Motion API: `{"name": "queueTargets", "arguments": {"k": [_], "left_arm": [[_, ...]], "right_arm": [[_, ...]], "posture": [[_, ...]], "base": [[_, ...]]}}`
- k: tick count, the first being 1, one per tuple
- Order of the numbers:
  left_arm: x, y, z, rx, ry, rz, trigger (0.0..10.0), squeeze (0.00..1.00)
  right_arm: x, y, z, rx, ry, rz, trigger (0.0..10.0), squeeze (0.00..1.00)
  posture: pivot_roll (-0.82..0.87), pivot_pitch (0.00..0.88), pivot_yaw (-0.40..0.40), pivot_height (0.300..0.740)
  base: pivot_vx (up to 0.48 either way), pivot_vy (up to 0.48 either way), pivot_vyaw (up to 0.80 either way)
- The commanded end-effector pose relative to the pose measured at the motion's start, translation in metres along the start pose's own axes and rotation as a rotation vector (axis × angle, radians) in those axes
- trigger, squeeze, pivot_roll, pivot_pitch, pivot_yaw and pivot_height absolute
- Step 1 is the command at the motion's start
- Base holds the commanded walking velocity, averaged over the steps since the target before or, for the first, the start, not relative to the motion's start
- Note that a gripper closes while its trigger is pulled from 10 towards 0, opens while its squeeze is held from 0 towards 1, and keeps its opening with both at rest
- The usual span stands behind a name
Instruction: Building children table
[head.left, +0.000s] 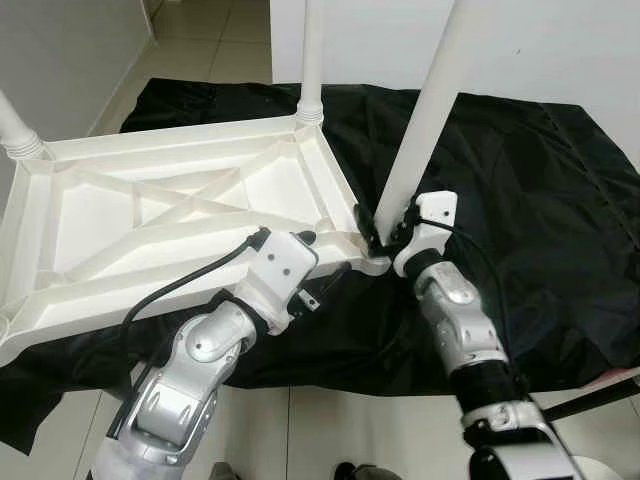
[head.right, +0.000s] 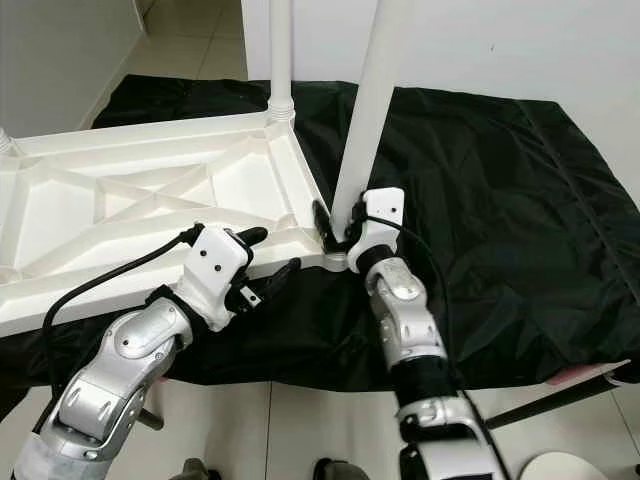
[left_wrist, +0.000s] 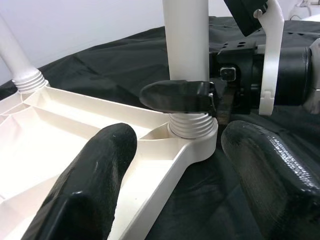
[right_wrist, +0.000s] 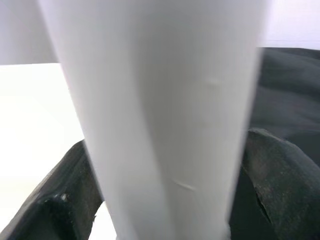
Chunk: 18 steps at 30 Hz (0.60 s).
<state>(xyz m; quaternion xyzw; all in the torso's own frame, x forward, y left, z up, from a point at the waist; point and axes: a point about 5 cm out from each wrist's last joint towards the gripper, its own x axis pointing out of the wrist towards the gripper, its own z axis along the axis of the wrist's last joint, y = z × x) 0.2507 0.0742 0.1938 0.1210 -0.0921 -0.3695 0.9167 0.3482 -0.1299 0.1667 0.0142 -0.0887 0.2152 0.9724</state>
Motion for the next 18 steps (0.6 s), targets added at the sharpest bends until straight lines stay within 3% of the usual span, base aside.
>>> {"name": "queueTargets", "arguments": {"k": [1, 7, 17, 18], "left_arm": [[0.002, -0.003, -0.003, -0.003, 0.013, 0.005, 10.0, 0.0], [0.006, -0.015, -0.01, -0.063, 0.052, -0.023, 10.0, 0.0], [0.009, -0.019, -0.02, -0.151, 0.094, 0.004, 10.0, 0.0], [0.009, -0.019, -0.021, -0.153, 0.106, 0.004, 10.0, 0.0]], "right_arm": [[0.001, 0.001, -0.001, -0.016, 0.003, 0.066, 10.0, 0.0], [0.007, -0.012, 0.003, -0.088, 0.026, 0.198, 10.0, 0.0], [0.014, -0.023, 0.009, -0.128, 0.049, 0.271, 10.0, 0.0], [0.014, -0.024, 0.009, -0.126, 0.052, 0.278, 9.1, 0.0]], "posture": [[0.0, 0.087, -0.021, 0.74], [-0.01, 0.08, -0.021, 0.74], [0.0, 0.082, -0.026, 0.74], [0.0, 0.082, -0.026, 0.74]], "base": [[0.0, 0.0, 0.0], [0.0, 0.0, 0.0], [0.0, 0.0, 0.0], [0.0, 0.0, 0.0]]}}
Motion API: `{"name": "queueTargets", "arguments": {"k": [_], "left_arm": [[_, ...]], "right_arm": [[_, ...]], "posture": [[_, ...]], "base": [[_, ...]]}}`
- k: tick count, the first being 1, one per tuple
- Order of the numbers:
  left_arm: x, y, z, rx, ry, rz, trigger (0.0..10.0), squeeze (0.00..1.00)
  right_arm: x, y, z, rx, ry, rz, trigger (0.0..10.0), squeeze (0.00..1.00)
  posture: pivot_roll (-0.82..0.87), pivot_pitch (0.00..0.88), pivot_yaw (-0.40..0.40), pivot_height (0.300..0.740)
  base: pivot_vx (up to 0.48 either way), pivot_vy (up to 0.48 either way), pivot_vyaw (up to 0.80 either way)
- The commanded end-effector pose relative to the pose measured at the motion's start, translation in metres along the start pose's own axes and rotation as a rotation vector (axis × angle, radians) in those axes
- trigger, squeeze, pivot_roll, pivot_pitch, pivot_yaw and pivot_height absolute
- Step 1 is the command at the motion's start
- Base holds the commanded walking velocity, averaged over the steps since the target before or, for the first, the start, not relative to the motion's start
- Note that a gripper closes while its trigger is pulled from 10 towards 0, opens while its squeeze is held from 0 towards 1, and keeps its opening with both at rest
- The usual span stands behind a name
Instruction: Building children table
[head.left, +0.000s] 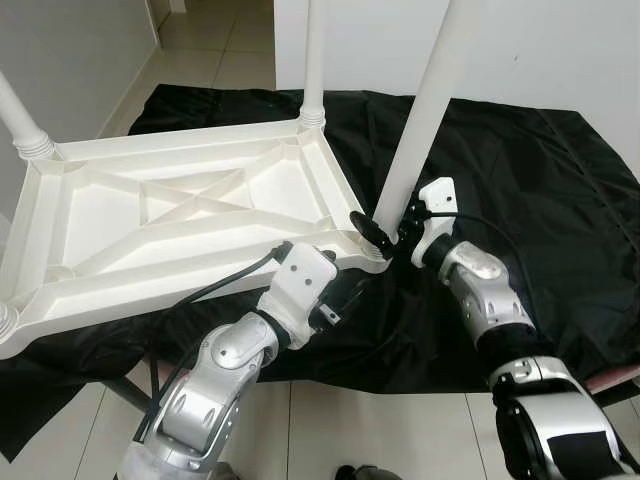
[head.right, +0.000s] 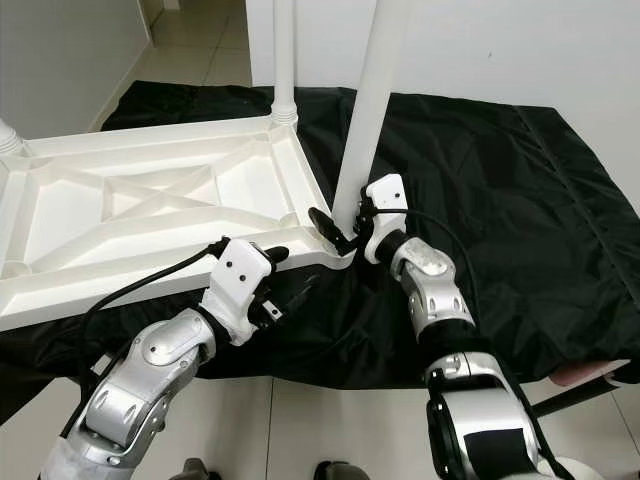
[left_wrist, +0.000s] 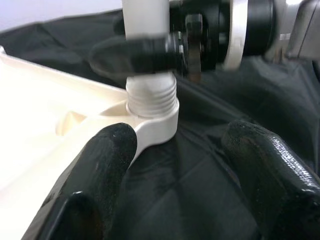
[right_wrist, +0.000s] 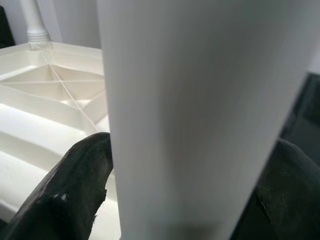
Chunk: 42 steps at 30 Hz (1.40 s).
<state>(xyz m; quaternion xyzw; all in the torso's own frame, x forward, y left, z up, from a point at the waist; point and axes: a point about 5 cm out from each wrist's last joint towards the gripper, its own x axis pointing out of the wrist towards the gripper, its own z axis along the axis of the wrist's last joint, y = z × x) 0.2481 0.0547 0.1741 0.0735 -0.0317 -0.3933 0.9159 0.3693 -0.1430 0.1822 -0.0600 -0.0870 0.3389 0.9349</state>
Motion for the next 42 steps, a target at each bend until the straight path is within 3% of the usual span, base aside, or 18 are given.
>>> {"name": "queueTargets", "arguments": {"k": [1, 2, 3, 4, 5, 6, 17, 18, 30, 42], "left_arm": [[-0.001, 0.003, -0.006, -0.019, 0.032, 0.056, 10.0, 0.0], [-0.001, 0.002, -0.007, -0.024, 0.041, 0.058, 10.0, 0.0], [0.0, 0.001, -0.008, -0.031, 0.049, 0.057, 10.0, 0.0], [0.0, 0.001, -0.008, -0.03, 0.049, 0.058, 10.0, 0.0], [0.0, 0.001, -0.008, -0.03, 0.049, 0.058, 10.0, 0.0], [0.0, 0.001, -0.008, -0.028, 0.049, 0.059, 10.0, 0.0], [-0.001, 0.002, -0.005, -0.028, 0.052, 0.062, 10.0, 0.0], [-0.001, 0.002, -0.005, -0.029, 0.054, 0.062, 10.0, 0.0], [-0.002, 0.002, -0.004, -0.023, 0.059, 0.064, 10.0, 0.0], [-0.002, 0.005, -0.006, -0.035, 0.08, 0.082, 10.0, 0.0]], "right_arm": [[-0.003, -0.002, -0.004, -0.003, 0.02, 0.008, 9.1, 0.0], [-0.002, -0.004, -0.004, -0.003, 0.025, 0.019, 4.9, 0.0], [-0.002, -0.006, -0.005, -0.003, 0.034, 0.025, 3.9, 0.0], [-0.002, -0.006, -0.006, 0.0, 0.042, 0.03, 0.9, 0.0], [-0.002, -0.006, -0.006, 0.0, 0.042, 0.03, 0.9, 0.0], [-0.003, -0.007, -0.007, 0.003, 0.049, 0.039, 0.0, 0.0], [-0.005, -0.01, -0.015, 0.021, 0.073, 0.054, 0.0, 0.0], [-0.005, -0.01, -0.018, 0.042, 0.089, 0.047, 10.0, 0.0], [-0.001, -0.009, -0.019, 0.092, 0.07, -0.023, 10.0, 0.0], [0.009, -0.003, -0.015, 0.058, 0.066, -0.267, 10.0, 0.0]], "posture": [[0.0, 0.082, -0.026, 0.74], [0.0, 0.084, -0.026, 0.74], [0.0, 0.087, -0.027, 0.74], [0.0, 0.087, -0.027, 0.74], [0.0, 0.087, -0.027, 0.74], [0.0, 0.093, -0.028, 0.74], [0.01, 0.101, -0.027, 0.74], [0.01, 0.101, -0.026, 0.74], [0.01, 0.103, -0.031, 0.74], [0.01, 0.088, -0.035, 0.74]], "base": [[0.0, 0.0, 0.0], [0.0, 0.0, 0.0], [0.0, 0.0, 0.0], [0.0, 0.0, 0.0], [0.0, 0.0, 0.0], [0.0, 0.0, 0.0], [0.0, 0.0, 0.0], [0.0, 0.0, 0.0], [0.0, 0.0, 0.0], [0.0, 0.0, 0.0]]}}
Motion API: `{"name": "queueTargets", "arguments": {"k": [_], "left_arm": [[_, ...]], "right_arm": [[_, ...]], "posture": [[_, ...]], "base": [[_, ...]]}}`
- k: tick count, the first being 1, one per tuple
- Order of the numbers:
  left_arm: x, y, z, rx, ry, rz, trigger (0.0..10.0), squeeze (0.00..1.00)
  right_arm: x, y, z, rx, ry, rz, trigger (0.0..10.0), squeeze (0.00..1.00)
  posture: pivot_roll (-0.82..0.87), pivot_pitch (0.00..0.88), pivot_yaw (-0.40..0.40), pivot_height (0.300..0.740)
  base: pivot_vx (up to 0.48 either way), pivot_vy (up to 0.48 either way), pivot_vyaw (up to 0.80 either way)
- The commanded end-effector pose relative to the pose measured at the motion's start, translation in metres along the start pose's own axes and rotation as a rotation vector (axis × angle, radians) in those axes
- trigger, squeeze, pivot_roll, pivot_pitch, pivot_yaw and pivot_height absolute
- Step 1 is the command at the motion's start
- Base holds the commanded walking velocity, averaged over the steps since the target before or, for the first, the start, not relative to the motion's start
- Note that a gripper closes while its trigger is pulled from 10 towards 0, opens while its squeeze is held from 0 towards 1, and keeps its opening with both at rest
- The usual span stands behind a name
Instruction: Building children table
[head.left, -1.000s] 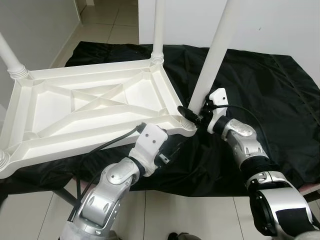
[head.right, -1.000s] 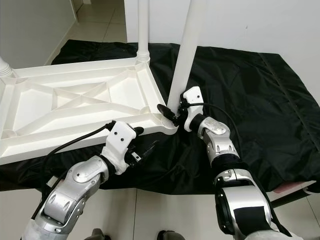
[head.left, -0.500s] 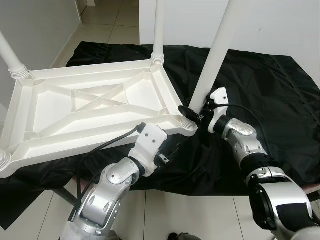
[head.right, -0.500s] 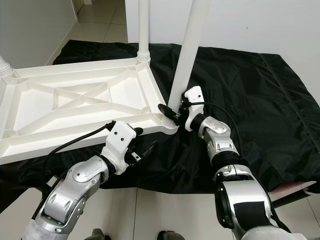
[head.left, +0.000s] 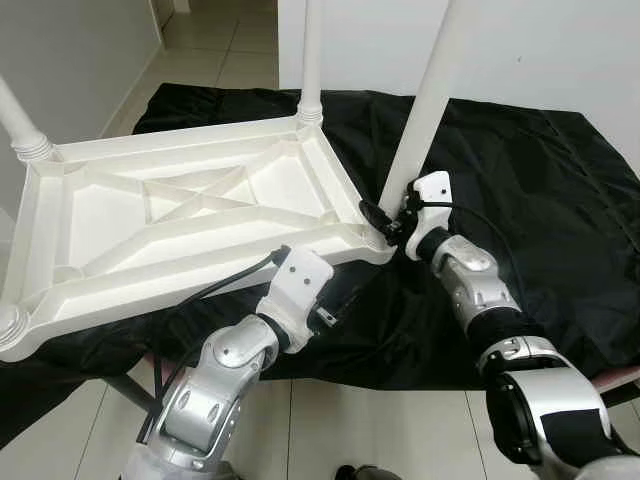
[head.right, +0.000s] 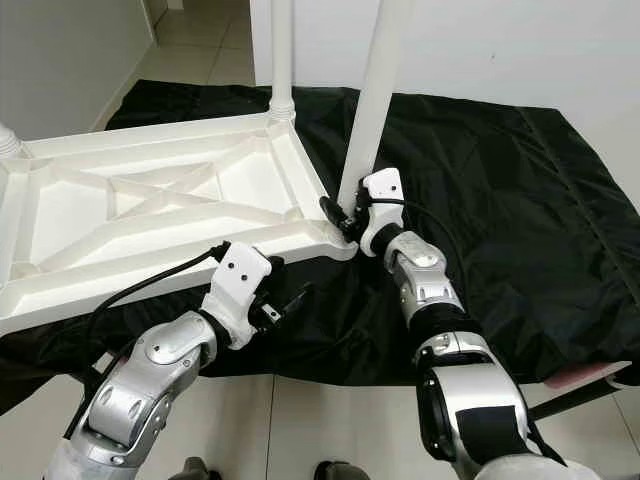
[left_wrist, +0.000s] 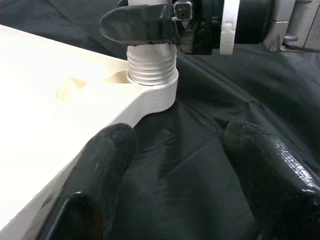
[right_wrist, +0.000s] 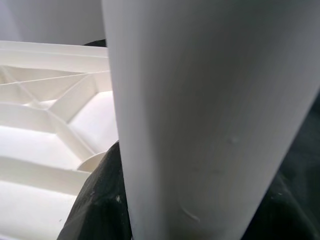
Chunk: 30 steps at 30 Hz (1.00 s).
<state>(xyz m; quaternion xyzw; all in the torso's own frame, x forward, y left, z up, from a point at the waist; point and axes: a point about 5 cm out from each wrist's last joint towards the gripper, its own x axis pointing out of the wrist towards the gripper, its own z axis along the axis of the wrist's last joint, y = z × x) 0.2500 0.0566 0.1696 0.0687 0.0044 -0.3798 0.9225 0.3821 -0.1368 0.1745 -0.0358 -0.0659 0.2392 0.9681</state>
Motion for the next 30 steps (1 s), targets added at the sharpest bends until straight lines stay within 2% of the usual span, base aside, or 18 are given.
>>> {"name": "queueTargets", "arguments": {"k": [1, 6, 9, 11, 12, 13, 15, 16, 17, 18, 20, 26, 27, 30], "left_arm": [[-0.002, 0.004, -0.001, -0.002, 0.017, 0.06, 10.0, 0.0], [-0.002, 0.004, -0.002, -0.003, 0.027, 0.065, 10.0, 0.0], [-0.002, 0.004, -0.002, 0.0, 0.029, 0.067, 10.0, 0.0], [-0.003, 0.004, -0.002, 0.0, 0.029, 0.067, 10.0, 0.0], [-0.003, 0.004, -0.002, -0.001, 0.028, 0.065, 10.0, 0.0], [-0.003, 0.004, -0.002, -0.001, 0.028, 0.065, 10.0, 0.0], [-0.003, 0.004, -0.002, -0.001, 0.028, 0.063, 10.0, 0.0], [-0.003, 0.004, -0.002, -0.001, 0.028, 0.063, 10.0, 0.0], [-0.003, 0.004, -0.002, 0.002, 0.027, 0.063, 10.0, 0.0], [-0.003, 0.004, -0.002, 0.002, 0.027, 0.063, 10.0, 0.0], [-0.003, 0.003, -0.002, 0.004, 0.028, 0.062, 10.0, 0.0], [-0.002, 0.0, -0.003, 0.013, 0.03, 0.054, 10.0, 0.0], [-0.002, 0.0, -0.003, 0.017, 0.03, 0.052, 10.0, 0.0], [-0.002, 0.001, -0.003, 0.018, 0.029, 0.056, 10.0, 0.0]], "right_arm": [[-0.003, -0.001, -0.006, 0.011, 0.031, -0.08, 10.0, 0.0], [-0.003, 0.008, -0.007, 0.017, 0.03, -0.142, 10.0, 0.0], [-0.005, 0.013, -0.011, 0.055, 0.048, -0.271, 10.0, 0.0], [-0.006, 0.014, -0.013, 0.065, 0.056, -0.303, 10.0, 0.0], [-0.008, 0.014, -0.014, 0.059, 0.074, -0.379, 10.0, 0.0], [-0.008, 0.014, -0.014, 0.059, 0.074, -0.379, 10.0, 0.0], [-0.012, 0.017, -0.016, 0.048, 0.091, -0.492, 10.0, 0.0], [-0.012, 0.017, -0.016, 0.048, 0.091, -0.492, 10.0, 0.0], [-0.015, 0.024, -0.017, 0.071, 0.1, -0.55, 10.0, 0.0], [-0.015, 0.024, -0.017, 0.071, 0.1, -0.55, 10.0, 0.0], [-0.021, 0.038, -0.017, 0.085, 0.093, -0.615, 10.0, 0.0], [-0.024, 0.046, -0.015, 0.088, 0.081, -0.631, 10.0, 0.0], [-0.027, 0.041, -0.011, 0.099, 0.064, -0.671, 10.0, 0.0], [-0.03, 0.038, -0.01, 0.11, 0.057, -0.693, 10.0, 0.0]], "posture": [[0.01, 0.088, -0.035, 0.74], [0.01, 0.085, -0.036, 0.74], [0.01, 0.079, -0.039, 0.74], [0.01, 0.077, -0.04, 0.74], [0.01, 0.073, -0.041, 0.74], [0.01, 0.073, -0.041, 0.74], [0.01, 0.072, -0.042, 0.74], [0.01, 0.072, -0.042, 0.74], [0.01, 0.072, -0.042, 0.74], [0.01, 0.072, -0.042, 0.74], [0.01, 0.062, -0.047, 0.74], [0.01, 0.057, -0.05, 0.74], [0.01, 0.055, -0.05, 0.74], [0.01, 0.054, -0.05, 0.74]], "base": [[0.0, 0.0, 0.0], [0.0, 0.0, 0.0], [0.0, 0.0, 0.0], [0.0, 0.0, 0.0], [0.0, 0.0, 0.0], [0.0, 0.0, 0.0], [0.0, 0.0, 0.0], [0.0, 0.0, 0.0], [0.0, 0.0, 0.0], [0.0, 0.0, 0.0], [0.0, 0.0, 0.0], [0.0, 0.0, 0.0], [0.0, 0.0, 0.0], [0.0, 0.0, 0.0]]}}
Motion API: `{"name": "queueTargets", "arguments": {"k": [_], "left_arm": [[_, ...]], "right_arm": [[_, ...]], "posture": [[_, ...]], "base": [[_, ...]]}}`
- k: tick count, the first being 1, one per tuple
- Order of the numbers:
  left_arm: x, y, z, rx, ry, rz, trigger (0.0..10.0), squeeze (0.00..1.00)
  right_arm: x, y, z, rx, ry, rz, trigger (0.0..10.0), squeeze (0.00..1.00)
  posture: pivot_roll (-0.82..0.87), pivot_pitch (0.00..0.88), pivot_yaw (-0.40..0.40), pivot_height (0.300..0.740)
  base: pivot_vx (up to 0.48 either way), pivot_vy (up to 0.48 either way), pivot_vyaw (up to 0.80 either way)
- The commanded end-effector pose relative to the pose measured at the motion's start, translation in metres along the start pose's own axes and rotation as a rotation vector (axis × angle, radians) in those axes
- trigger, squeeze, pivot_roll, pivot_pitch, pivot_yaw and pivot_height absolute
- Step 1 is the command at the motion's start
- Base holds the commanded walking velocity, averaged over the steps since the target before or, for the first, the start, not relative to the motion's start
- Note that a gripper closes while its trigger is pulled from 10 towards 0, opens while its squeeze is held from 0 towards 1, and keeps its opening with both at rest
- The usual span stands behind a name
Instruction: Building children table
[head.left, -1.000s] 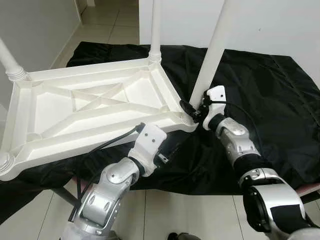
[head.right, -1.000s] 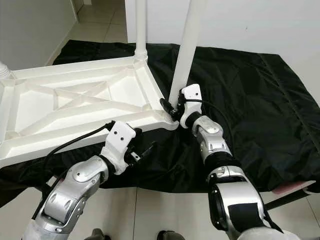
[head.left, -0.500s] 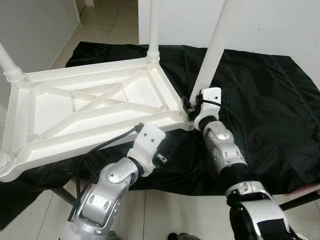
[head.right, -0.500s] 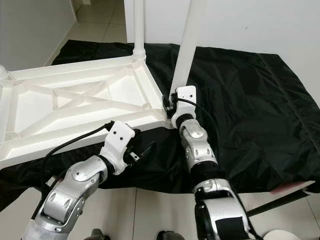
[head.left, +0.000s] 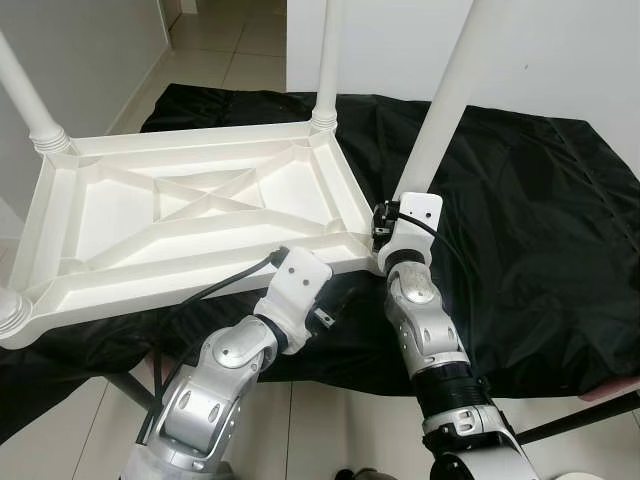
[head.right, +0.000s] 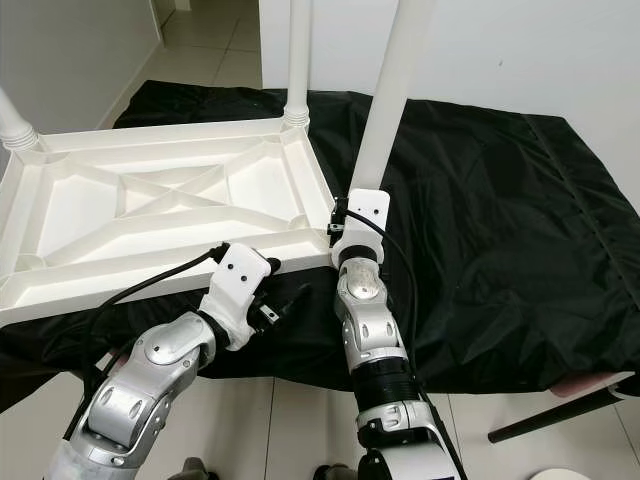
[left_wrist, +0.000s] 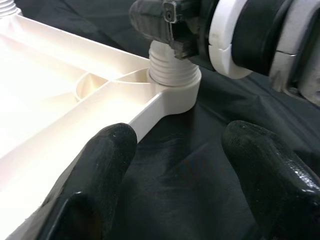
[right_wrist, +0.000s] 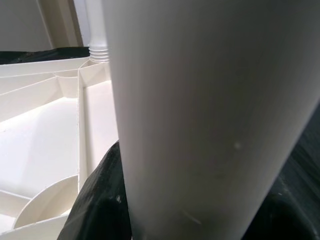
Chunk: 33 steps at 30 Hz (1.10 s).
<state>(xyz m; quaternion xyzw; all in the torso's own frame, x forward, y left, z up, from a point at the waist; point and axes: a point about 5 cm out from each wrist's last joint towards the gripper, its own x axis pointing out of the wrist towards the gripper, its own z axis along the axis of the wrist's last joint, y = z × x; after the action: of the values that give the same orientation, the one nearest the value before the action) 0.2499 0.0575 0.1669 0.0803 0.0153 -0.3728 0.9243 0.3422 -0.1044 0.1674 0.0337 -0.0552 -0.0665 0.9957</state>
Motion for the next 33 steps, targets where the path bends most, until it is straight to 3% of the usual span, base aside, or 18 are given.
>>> {"name": "queueTargets", "arguments": {"k": [1, 3, 4, 8, 11, 12, 17, 19, 21, 28, 33], "left_arm": [[-0.002, 0.001, 0.0, 0.004, -0.002, 0.045, 10.0, 0.0], [-0.001, 0.001, 0.0, 0.004, -0.002, 0.046, 10.0, 0.0], [-0.001, 0.001, 0.0, 0.005, -0.002, 0.047, 10.0, 0.0], [-0.002, 0.001, 0.0, 0.008, -0.003, 0.049, 10.0, 0.0], [-0.002, 0.002, 0.0, 0.017, -0.007, 0.059, 10.0, 0.0], [-0.002, 0.002, 0.001, 0.019, -0.008, 0.06, 10.0, 0.0], [-0.002, 0.002, 0.001, 0.022, -0.011, 0.065, 10.0, 0.0], [-0.001, 0.002, 0.002, 0.022, -0.014, 0.066, 10.0, 0.0], [-0.001, 0.002, 0.002, 0.022, -0.014, 0.066, 10.0, 0.0], [0.004, -0.003, 0.003, -0.006, -0.024, 0.022, 10.0, 0.0], [0.007, -0.004, 0.005, -0.002, -0.036, 0.024, 10.0, 0.0]], "right_arm": [[-0.002, -0.014, -0.008, -0.002, 0.039, -0.075, 10.0, 0.0], [-0.003, -0.013, -0.007, 0.007, 0.031, -0.057, 10.0, 0.0], [-0.006, -0.011, -0.001, 0.048, -0.008, -0.01, 10.0, 1.0], [-0.008, -0.012, 0.01, 0.081, -0.076, 0.023, 10.0, 1.0], [-0.006, -0.016, 0.016, 0.085, -0.103, 0.129, 10.0, 1.0], [-0.005, -0.018, 0.017, 0.08, -0.105, 0.139, 10.0, 0.0], [-0.002, -0.025, 0.014, 0.064, -0.092, 0.258, 10.0, 0.0], [0.002, -0.028, 0.009, 0.03, -0.067, 0.358, 10.0, 0.0], [0.002, -0.028, 0.009, 0.03, -0.067, 0.358, 10.0, 0.0], [0.018, -0.03, -0.001, -0.123, -0.025, 0.642, 10.0, 0.0], [0.029, -0.031, 0.001, -0.108, 0.009, 0.752, 10.0, 0.0]], "posture": [[0.01, 0.054, -0.05, 0.74], [0.01, 0.054, -0.05, 0.74], [0.01, 0.054, -0.05, 0.74], [0.01, 0.055, -0.05, 0.74], [0.0, 0.058, -0.052, 0.74], [0.01, 0.059, -0.053, 0.74], [0.0, 0.06, -0.051, 0.74], [0.0, 0.062, -0.049, 0.74], [0.0, 0.062, -0.049, 0.74], [-0.02, 0.071, -0.037, 0.74], [-0.02, 0.076, -0.034, 0.74]], "base": [[0.0, 0.0, 0.0], [0.0, 0.0, 0.0], [0.0, 0.0, 0.0], [0.0, 0.0, 0.0], [0.0, 0.0, 0.0], [0.0, 0.0, 0.0], [0.0, 0.0, 0.0], [0.0, 0.0, 0.0], [0.0, 0.0, 0.0], [0.0, 0.0, 0.0], [0.0, 0.0, 0.0]]}}
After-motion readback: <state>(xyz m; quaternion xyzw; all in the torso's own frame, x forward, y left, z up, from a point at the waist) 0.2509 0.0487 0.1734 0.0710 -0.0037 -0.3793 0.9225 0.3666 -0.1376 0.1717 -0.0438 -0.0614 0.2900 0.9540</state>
